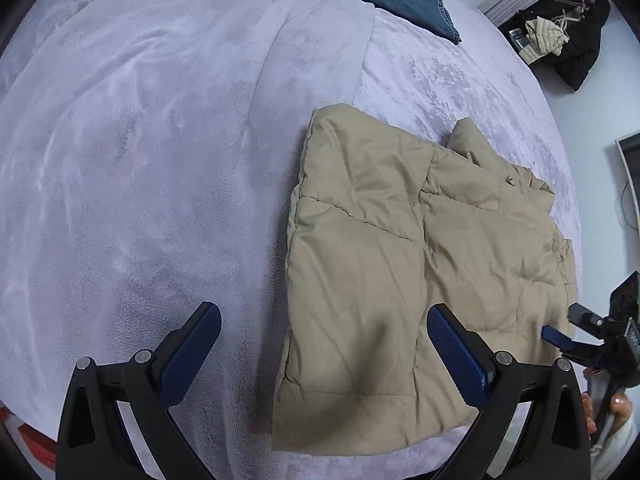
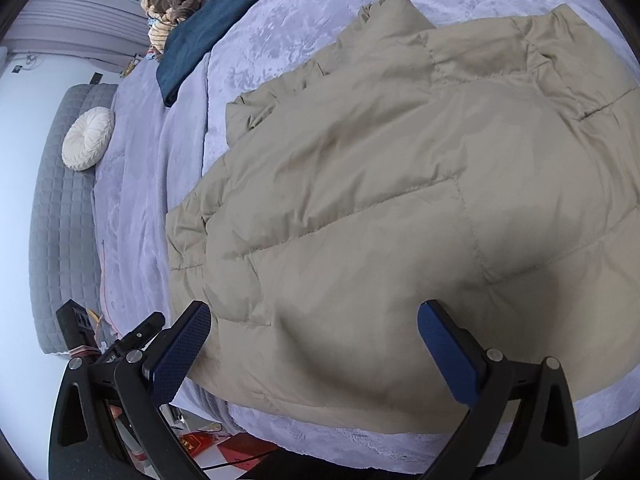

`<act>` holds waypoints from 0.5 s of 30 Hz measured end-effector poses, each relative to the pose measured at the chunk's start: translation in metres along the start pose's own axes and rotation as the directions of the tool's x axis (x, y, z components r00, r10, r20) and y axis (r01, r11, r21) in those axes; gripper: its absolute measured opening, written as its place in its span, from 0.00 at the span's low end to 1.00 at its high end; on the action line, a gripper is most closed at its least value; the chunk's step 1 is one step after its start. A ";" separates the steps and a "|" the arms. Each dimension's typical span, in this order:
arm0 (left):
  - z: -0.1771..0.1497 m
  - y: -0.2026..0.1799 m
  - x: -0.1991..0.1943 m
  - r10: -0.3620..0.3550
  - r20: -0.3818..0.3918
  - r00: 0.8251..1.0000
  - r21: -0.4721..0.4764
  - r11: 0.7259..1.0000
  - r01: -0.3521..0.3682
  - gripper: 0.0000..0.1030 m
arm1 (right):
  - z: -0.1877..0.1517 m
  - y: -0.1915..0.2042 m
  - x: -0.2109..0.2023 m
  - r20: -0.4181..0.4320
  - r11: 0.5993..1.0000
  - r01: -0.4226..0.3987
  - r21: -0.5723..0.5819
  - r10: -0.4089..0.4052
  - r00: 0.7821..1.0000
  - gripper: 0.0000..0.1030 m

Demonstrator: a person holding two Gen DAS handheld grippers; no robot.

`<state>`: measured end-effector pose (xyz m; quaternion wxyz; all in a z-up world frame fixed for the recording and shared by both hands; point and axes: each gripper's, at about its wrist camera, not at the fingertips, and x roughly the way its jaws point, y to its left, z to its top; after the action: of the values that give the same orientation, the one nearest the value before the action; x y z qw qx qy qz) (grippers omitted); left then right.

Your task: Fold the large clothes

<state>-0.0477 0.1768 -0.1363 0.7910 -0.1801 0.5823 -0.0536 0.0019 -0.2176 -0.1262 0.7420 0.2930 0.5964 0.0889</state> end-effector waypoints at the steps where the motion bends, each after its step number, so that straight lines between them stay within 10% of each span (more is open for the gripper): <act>1: 0.001 0.004 0.003 -0.032 -0.011 0.999 -0.004 0.999 0.032 1.00 | 0.000 -0.001 0.003 -0.004 1.000 0.002 0.007 -0.002 1.000 1.00; 15: 0.024 0.004 0.077 -0.349 -0.224 0.910 0.005 0.933 0.359 1.00 | 0.006 -0.010 0.029 -0.054 0.998 0.053 0.014 -0.053 0.997 1.00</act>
<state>-0.0013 0.1635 -0.2008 0.7028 -0.2574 0.6224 -0.2290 0.0129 -0.2135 -0.1555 0.7255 0.2802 0.6244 0.0725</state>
